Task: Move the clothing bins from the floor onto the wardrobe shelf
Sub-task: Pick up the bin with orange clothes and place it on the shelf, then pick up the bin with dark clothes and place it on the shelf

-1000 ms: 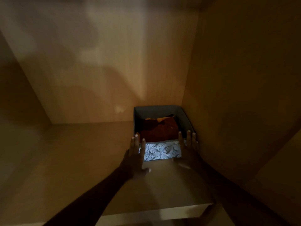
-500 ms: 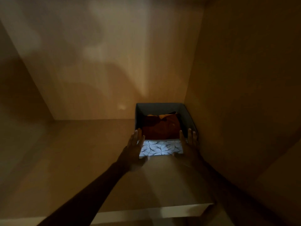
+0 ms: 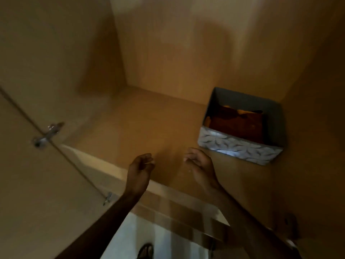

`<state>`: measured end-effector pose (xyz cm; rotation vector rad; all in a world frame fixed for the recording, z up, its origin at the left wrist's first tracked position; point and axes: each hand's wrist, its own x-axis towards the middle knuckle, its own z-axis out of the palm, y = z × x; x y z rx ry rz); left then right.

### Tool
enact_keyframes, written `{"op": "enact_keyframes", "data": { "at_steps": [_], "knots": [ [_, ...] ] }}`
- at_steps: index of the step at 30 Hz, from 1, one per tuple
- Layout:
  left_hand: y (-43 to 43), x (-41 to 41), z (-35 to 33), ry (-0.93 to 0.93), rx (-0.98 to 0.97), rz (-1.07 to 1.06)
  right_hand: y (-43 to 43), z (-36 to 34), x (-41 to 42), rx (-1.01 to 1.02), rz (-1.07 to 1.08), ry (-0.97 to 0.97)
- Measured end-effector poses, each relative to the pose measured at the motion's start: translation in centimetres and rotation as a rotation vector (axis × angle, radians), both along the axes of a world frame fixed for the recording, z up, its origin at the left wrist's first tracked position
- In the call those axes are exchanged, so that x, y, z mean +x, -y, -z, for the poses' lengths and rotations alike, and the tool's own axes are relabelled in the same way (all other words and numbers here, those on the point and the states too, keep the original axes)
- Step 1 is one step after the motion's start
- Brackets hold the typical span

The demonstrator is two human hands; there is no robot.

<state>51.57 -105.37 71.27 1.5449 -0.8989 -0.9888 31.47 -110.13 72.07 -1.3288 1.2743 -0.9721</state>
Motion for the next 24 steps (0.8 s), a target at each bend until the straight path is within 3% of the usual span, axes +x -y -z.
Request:
{"op": "enact_keyframes", "data": {
  "at_steps": [10, 16, 24],
  "knots": [
    [-20.6, 4.3, 5.0, -0.104, 0.185, -0.638, -8.6, 5.2, 10.8, 0.141, -0.638, -0.083],
    [-34.7, 3.6, 6.5, -0.144, 0.250, -1.018, -18.2, 7.7, 17.3, 0.180, -1.059, -0.202],
    [-51.3, 1.7, 6.9, -0.202, 0.241, -1.411, -34.4, 7.3, 24.8, 0.163, -1.463, -0.232]
  ]
}}
